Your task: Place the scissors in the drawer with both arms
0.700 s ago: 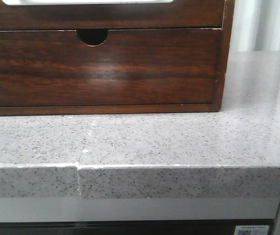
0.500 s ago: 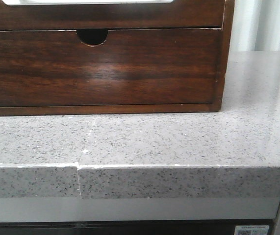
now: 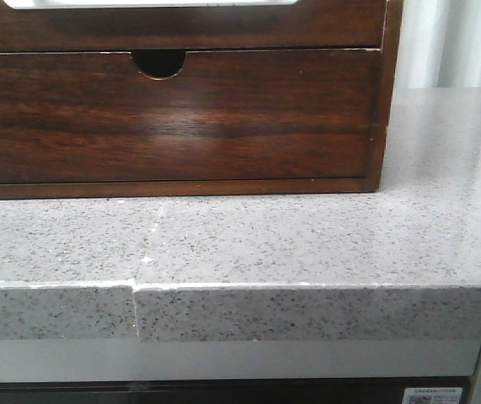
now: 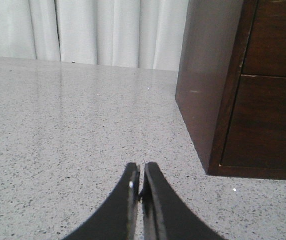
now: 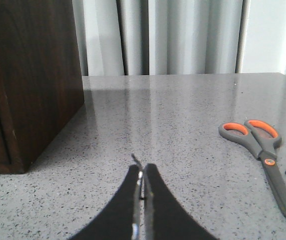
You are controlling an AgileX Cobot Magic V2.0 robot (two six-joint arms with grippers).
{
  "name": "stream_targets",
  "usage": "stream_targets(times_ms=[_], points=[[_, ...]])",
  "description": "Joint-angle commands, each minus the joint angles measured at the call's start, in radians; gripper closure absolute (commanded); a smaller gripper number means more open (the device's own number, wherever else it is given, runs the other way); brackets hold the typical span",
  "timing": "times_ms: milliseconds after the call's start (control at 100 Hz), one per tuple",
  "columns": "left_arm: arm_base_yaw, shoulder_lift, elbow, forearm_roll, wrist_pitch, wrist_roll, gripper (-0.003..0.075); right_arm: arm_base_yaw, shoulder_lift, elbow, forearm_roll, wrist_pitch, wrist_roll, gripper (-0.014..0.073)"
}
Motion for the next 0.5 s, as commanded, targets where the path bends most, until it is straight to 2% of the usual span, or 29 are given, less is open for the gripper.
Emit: stream_targets(times_ms=[0, 220, 330, 490], points=[[0.0, -0.031, 0.039, -0.007, -0.088, -0.009, 0.0741, -0.003, -0.021, 0.017, -0.001, -0.089, -0.004, 0.0662], [0.0, -0.031, 0.031, -0.01, -0.165, -0.009, 0.0741, -0.003, -0.021, 0.003, 0.011, -0.099, -0.004, 0.0662], [0.0, -0.031, -0.018, -0.01, -0.191, -0.009, 0.0741, -0.003, -0.019, -0.054, 0.011, -0.035, -0.004, 0.0662], [0.0, -0.022, -0.147, -0.01, -0.152, -0.009, 0.0741, -0.003, 0.001, -0.184, 0.011, 0.095, -0.004, 0.0662]])
